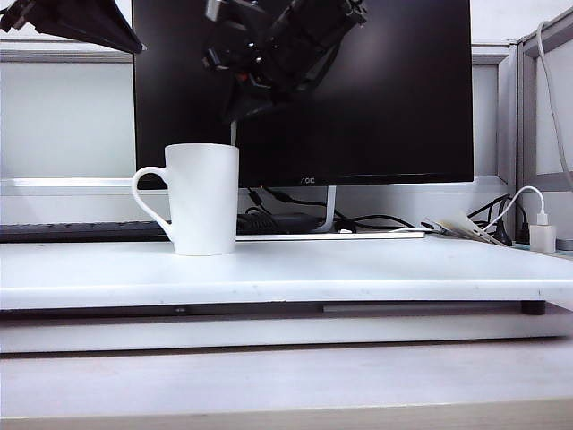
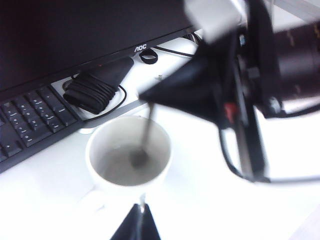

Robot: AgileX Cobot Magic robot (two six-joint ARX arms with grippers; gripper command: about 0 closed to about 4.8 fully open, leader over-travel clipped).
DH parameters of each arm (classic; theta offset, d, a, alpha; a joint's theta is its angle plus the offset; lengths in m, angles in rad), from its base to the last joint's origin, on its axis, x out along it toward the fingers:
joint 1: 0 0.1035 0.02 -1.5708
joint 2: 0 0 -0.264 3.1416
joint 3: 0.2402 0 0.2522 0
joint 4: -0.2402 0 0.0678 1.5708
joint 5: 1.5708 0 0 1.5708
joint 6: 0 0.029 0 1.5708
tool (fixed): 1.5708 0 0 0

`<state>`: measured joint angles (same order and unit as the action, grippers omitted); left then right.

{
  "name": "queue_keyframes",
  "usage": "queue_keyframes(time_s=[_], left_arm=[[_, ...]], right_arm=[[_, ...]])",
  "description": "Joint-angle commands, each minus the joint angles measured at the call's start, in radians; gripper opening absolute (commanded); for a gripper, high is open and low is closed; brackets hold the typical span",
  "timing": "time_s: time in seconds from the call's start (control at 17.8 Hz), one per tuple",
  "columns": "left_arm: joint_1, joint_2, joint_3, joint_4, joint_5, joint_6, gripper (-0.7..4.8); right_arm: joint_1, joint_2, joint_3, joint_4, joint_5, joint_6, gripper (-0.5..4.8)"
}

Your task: Pick up a spoon and stir the liquid in the cup.

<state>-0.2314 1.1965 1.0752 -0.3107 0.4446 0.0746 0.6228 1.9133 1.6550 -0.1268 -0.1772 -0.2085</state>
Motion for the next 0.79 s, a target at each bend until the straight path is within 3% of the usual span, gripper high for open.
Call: queue_keyframes(time_s=[0.06, 0.11, 0.28, 0.45, 0.62, 0.68, 0.79], left_arm=[[0.001, -0.003, 0.003, 0.004, 0.005, 0.001, -0.05], [0.001, -0.003, 0.003, 0.005, 0.005, 0.0, -0.05], [0.001, -0.003, 0.003, 0.012, 0.005, 0.0, -0.05], [0.001, -0.003, 0.003, 0.01, 0.005, 0.0, -0.05], [0.001, -0.003, 0.003, 0.01, 0.005, 0.0, -0.05], [0.001, -0.003, 0.003, 0.01, 0.005, 0.0, -0.05], [0.001, -0.003, 0.003, 0.011, 0.005, 0.0, -0.05]], right_arm=[[0.018, 0.009, 0.007, 0.165, -0.04, 0.024, -0.06], [0.04, 0.008, 0.007, 0.167, -0.107, 0.034, -0.06], [0.055, -0.003, 0.008, 0.047, -0.158, 0.031, -0.06], [0.04, -0.004, 0.007, -0.032, 0.011, -0.036, -0.06], [0.03, 0.012, 0.007, 0.113, 0.019, -0.026, -0.06], [0.035, 0.015, 0.007, 0.141, 0.001, -0.016, -0.06], [0.039, 0.015, 0.007, 0.15, -0.15, 0.032, -0.06]])
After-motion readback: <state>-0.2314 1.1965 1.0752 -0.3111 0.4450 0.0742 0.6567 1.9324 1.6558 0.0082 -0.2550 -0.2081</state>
